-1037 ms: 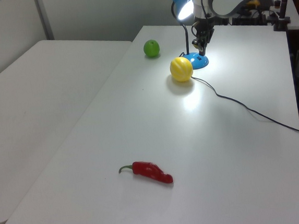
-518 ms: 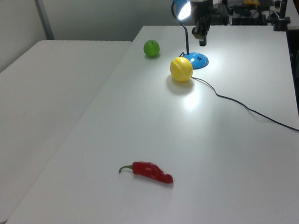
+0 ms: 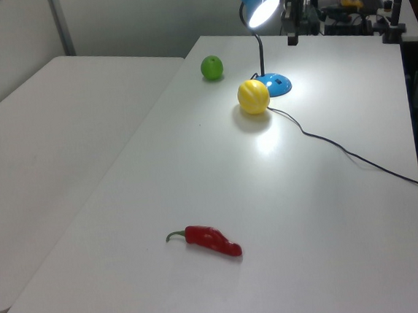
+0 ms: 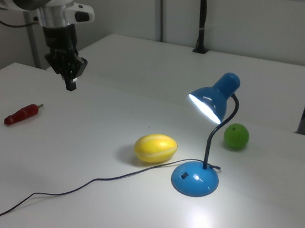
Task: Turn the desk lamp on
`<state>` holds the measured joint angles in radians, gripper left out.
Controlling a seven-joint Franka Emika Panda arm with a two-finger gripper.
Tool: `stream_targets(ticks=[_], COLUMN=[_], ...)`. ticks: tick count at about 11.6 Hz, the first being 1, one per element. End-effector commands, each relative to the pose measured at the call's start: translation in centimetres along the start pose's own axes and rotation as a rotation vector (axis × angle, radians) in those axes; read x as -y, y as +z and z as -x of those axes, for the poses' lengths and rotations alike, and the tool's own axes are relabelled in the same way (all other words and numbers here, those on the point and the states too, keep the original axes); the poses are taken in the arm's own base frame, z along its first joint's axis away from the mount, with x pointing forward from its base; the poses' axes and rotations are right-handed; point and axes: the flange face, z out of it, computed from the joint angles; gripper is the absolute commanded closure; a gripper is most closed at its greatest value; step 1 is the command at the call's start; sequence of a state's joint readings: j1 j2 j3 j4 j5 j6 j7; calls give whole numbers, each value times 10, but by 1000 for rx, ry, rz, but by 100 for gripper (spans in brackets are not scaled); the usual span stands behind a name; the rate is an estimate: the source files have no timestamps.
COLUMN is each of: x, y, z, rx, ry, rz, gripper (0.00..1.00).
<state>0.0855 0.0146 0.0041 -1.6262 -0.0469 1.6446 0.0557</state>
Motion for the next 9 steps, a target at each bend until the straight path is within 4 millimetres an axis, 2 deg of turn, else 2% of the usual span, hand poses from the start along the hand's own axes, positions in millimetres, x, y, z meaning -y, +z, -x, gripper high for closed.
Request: stream_targets(ticks=[1, 2, 3, 9], x=[-11, -13, -15, -27], y=[-8, -10, -10, -12], z=[14, 15, 14, 15], rx=[23, 22, 19, 18], ry=[-36, -39, -38, -56], rz=[-2, 7, 10, 49], gripper=[25, 16, 0, 0])
